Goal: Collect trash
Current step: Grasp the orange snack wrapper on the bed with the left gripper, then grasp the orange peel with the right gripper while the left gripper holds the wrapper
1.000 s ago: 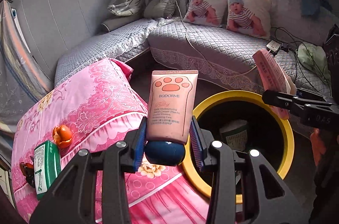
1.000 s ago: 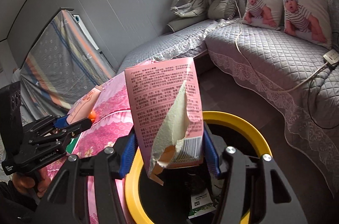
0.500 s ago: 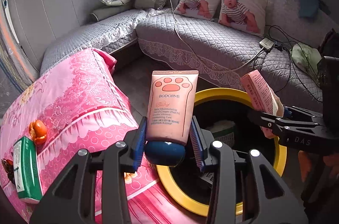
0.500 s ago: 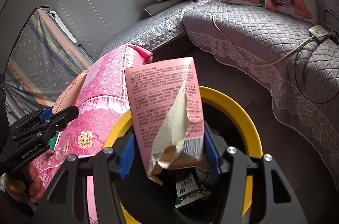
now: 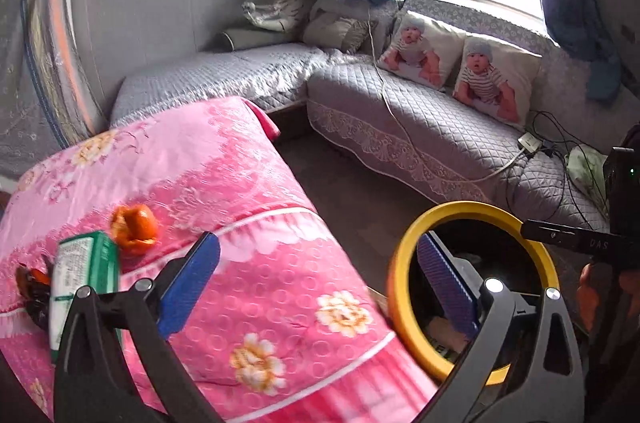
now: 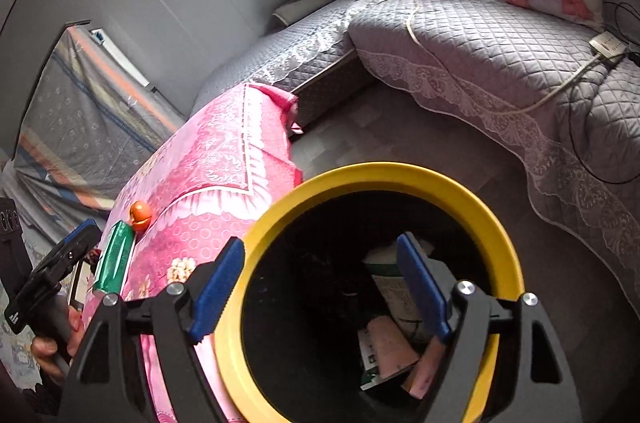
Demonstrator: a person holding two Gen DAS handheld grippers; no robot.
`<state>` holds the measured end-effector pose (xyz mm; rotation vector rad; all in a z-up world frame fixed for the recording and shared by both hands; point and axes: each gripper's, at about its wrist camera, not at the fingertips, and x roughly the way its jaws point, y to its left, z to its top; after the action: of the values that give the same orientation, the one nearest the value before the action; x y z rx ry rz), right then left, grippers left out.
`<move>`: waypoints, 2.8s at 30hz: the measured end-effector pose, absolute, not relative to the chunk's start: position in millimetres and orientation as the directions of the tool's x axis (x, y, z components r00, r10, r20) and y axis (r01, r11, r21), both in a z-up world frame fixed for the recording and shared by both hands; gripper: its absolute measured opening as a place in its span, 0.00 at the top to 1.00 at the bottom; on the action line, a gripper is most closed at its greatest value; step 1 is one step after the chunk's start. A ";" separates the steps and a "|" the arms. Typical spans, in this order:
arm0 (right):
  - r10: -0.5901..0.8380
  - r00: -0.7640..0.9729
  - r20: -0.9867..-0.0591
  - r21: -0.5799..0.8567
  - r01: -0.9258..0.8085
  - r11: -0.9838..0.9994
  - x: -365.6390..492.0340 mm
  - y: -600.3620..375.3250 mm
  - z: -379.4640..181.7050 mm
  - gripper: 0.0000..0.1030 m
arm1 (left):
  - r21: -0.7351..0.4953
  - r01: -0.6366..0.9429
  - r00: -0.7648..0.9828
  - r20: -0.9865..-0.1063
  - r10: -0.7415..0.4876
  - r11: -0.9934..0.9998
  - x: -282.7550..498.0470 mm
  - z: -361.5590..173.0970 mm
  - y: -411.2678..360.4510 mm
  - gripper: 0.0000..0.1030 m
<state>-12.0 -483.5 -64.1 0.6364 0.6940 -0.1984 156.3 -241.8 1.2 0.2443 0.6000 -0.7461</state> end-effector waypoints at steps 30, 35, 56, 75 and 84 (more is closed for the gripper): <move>0.263 0.659 -0.705 0.379 0.037 0.925 152.0 -311.4 -24.7 0.27 | -0.005 0.791 0.465 -0.645 -0.606 0.612 343.9 -41.6 28.0 0.16; 0.269 0.654 -0.707 0.386 0.039 0.922 154.2 -311.4 -25.5 0.27 | -0.076 0.797 0.391 -0.691 -0.608 0.599 363.2 -58.5 21.7 0.50; 0.448 0.556 -0.700 0.474 -0.106 0.874 190.7 -254.7 -12.5 0.27 | -0.144 0.614 0.613 -0.533 -0.583 0.776 345.9 -9.1 89.1 0.90; 0.269 0.475 -0.838 0.147 -0.279 0.949 352.0 -205.8 -60.7 0.48 | -0.226 0.501 0.709 -0.446 -0.546 0.835 292.5 7.3 136.8 0.90; 0.247 0.412 -0.877 0.162 -0.229 0.960 369.2 -196.7 -87.5 0.69 | -0.214 0.496 0.716 -0.447 -0.536 0.841 277.9 8.0 132.7 0.90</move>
<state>369.2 -196.7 -87.5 0.0177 1.1061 0.2990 277.9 132.7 8.0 -0.0808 0.5196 -0.5718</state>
